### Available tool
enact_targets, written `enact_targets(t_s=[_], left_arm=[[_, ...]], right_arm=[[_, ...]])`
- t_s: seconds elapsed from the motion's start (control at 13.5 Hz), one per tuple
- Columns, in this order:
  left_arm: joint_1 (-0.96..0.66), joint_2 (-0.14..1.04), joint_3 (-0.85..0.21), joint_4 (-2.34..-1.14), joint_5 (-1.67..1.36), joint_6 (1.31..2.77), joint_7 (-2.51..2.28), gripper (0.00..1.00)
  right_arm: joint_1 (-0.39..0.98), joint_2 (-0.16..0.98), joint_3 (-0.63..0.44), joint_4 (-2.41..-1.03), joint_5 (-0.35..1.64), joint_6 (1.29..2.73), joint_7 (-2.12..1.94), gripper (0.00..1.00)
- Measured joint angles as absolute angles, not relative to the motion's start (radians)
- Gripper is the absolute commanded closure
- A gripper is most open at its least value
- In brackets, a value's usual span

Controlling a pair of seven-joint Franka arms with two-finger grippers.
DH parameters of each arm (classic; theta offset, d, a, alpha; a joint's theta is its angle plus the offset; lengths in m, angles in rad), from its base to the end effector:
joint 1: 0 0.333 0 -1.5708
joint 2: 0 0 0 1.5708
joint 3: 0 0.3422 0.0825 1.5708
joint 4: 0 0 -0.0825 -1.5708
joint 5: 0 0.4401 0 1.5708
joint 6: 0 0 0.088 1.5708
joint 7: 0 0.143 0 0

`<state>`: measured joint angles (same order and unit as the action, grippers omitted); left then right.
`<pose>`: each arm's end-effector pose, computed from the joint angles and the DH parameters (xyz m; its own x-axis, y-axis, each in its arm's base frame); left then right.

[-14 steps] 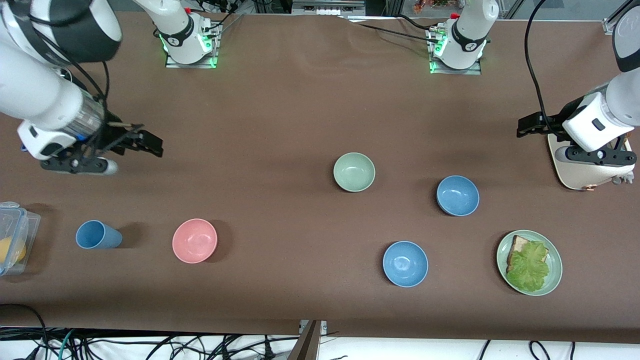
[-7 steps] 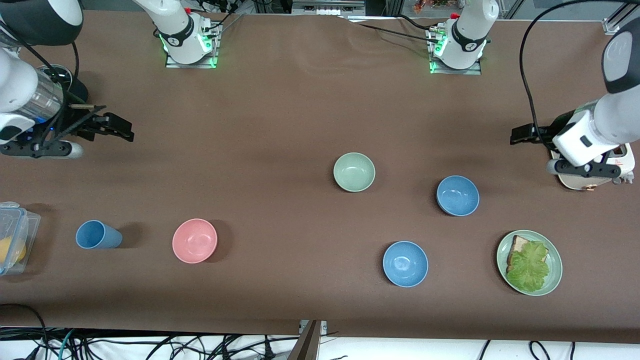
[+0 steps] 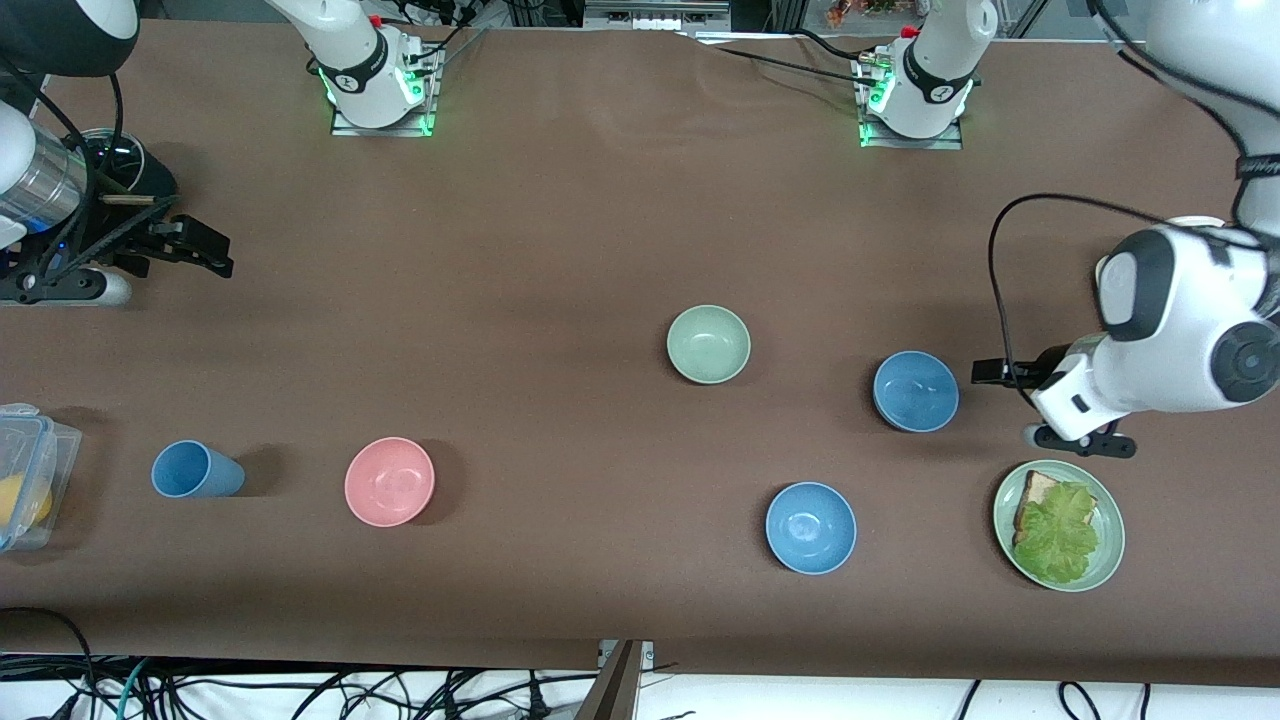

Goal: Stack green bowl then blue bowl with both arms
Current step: 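Reach the left gripper to the light blue bowl beside the plate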

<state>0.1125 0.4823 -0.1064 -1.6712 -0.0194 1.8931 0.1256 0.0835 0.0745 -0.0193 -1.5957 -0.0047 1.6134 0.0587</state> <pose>0.6930 0.0072 0.2656 0.9628 -0.1139 -0.2451 -0.0926 -0.9910 0.0969 0.6323 0.0404 0.5588 0.9984 0.0056 -0.0563 0.0061 -0.9999 0.0094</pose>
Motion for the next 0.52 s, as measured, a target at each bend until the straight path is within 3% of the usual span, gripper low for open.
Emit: enact_targets(t_s=[0.37, 0.44, 0.52], left_arm=[[0.114, 0.49, -0.111, -1.934, -0.019, 2.243, 0.145, 0.02], [0.114, 0.491, -0.111, -1.976, -0.019, 2.304, 0.147, 0.14], [0.114, 0.492, -0.111, -2.005, -0.019, 2.342, 0.149, 0.35]], right_arm=[[0.084, 0.086, -0.024, -1.583, -0.006, 1.615, 0.054, 0.01], [0.083, 0.087, -0.035, -1.565, -0.006, 1.615, 0.054, 0.01], [0.082, 0.086, -0.05, -1.547, -0.005, 1.614, 0.054, 0.01]])
